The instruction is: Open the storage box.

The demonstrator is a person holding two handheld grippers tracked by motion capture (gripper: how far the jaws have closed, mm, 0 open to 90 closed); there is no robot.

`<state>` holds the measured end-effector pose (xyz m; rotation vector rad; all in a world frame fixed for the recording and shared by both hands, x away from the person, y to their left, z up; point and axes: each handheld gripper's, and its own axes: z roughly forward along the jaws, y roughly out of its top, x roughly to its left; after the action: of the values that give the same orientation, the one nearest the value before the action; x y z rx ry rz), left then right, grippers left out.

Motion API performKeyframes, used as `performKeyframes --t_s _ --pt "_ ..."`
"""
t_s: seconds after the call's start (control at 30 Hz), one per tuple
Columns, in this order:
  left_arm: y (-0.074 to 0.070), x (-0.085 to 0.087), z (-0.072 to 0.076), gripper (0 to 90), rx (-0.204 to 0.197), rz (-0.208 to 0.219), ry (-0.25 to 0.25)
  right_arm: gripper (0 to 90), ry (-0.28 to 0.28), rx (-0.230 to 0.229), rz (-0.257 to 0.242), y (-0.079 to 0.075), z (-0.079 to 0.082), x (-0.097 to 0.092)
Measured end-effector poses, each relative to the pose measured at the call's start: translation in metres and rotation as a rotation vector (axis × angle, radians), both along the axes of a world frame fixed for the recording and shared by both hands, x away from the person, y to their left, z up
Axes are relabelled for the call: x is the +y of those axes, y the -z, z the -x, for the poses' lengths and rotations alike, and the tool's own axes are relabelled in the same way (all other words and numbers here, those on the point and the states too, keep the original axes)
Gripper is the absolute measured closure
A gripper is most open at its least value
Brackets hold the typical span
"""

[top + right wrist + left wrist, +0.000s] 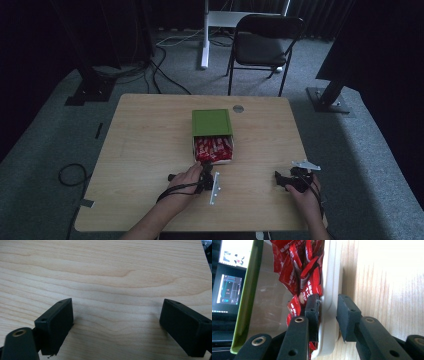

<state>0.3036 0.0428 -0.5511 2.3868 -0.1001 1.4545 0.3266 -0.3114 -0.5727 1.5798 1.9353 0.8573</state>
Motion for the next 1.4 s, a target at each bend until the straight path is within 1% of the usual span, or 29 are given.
performKeyframes --t_s 0.07,0.1,0.13,0.2,0.27,0.3,0.33,0.47,0.5,0.57,0.6,0.63,0.67,0.73,0.77,0.83,0.93,0.97,1.13,1.2,1.23,1.27,1.4 --pt "0.0 0.0 0.002 72.7 0.003 0.006 0.002 11.3 0.014 0.0 -0.001 0.0 0.0 0.0" --pt "0.0 -0.001 0.003 72.8 -0.001 -0.005 0.003 11.4 0.017 0.001 -0.002 0.0 0.0 0.0" --pt "0.0 -0.001 0.004 72.8 0.007 0.011 0.002 11.4 0.017 0.001 -0.001 0.0 0.0 0.0" --pt "-0.001 -0.001 0.005 73.0 0.002 -0.003 0.004 11.4 0.017 0.001 -0.001 0.0 0.0 0.0" --pt "-0.001 -0.002 0.007 73.1 0.009 -0.003 0.003 11.4 0.017 0.0 -0.002 0.0 0.0 0.0" --pt "-0.001 -0.002 0.008 73.0 0.002 -0.003 0.007 11.3 0.017 0.001 -0.002 0.0 0.0 0.0" --pt "0.0 -0.002 0.01 73.1 0.008 -0.006 0.006 11.4 0.016 0.0 -0.001 0.0 0.0 -0.001" --pt "0.001 -0.003 0.014 73.3 0.004 -0.007 0.01 11.3 0.017 0.001 -0.002 0.0 0.0 0.0" --pt "0.001 -0.004 0.015 73.3 0.008 -0.015 0.01 11.3 0.017 0.001 -0.002 0.0 0.0 0.0" --pt "0.0 -0.005 0.019 77.7 0.007 -0.011 0.011 11.3 0.017 0.0 -0.002 0.0 0.0 0.0" --pt "-0.001 -0.005 0.02 79.9 -0.003 -0.004 0.019 11.4 0.018 0.001 -0.003 0.0 0.0 0.0" --pt "-0.001 -0.005 0.021 80.0 0.0 -0.002 0.016 11.3 0.017 0.001 -0.002 0.0 0.0 0.0" --pt "-0.001 -0.005 0.021 80.0 0.008 -0.014 0.012 11.4 0.017 0.001 -0.002 0.0 0.0 0.0" --pt "0.0 -0.005 0.02 78.9 0.031 -0.017 0.005 11.3 0.017 0.001 -0.002 0.0 0.0 0.0" --pt "0.0 -0.005 0.02 75.8 0.029 -0.025 0.005 11.3 0.017 0.001 -0.002 0.0 0.0 0.0" --pt "0.0 -0.005 0.02 74.4 0.035 -0.023 0.005 11.3 0.018 0.001 -0.002 0.0 0.0 0.0" --pt "-0.001 -0.005 0.02 74.4 0.049 -0.012 -0.002 11.4 0.017 0.001 -0.002 0.0 0.0 0.0" --pt "-0.001 -0.005 0.02 74.4 0.05 -0.019 -0.005 11.3 0.016 0.001 -0.001 0.0 0.0 -0.001" --pt "0.0 -0.005 0.018 74.5 0.049 -0.01 -0.008 11.3 0.017 0.0 -0.001 0.0 0.0 -0.001" --pt "0.0 -0.005 0.017 74.5 0.045 -0.016 -0.01 11.3 0.018 0.001 -0.002 0.0 0.0 0.0" --pt "0.0 -0.005 0.017 75.5 0.043 -0.001 -0.017 11.3 0.017 0.001 -0.002 0.0 0.0 0.0" --pt "-0.001 -0.005 0.017 78.2 0.05 0.003 -0.021 11.3 0.017 0.001 -0.001 0.0 0.0 0.0" --pt "-0.004 -0.005 0.018 79.7 0.053 -0.01 -0.027 11.4 0.018 0.001 -0.003 0.0 0.0 0.0"
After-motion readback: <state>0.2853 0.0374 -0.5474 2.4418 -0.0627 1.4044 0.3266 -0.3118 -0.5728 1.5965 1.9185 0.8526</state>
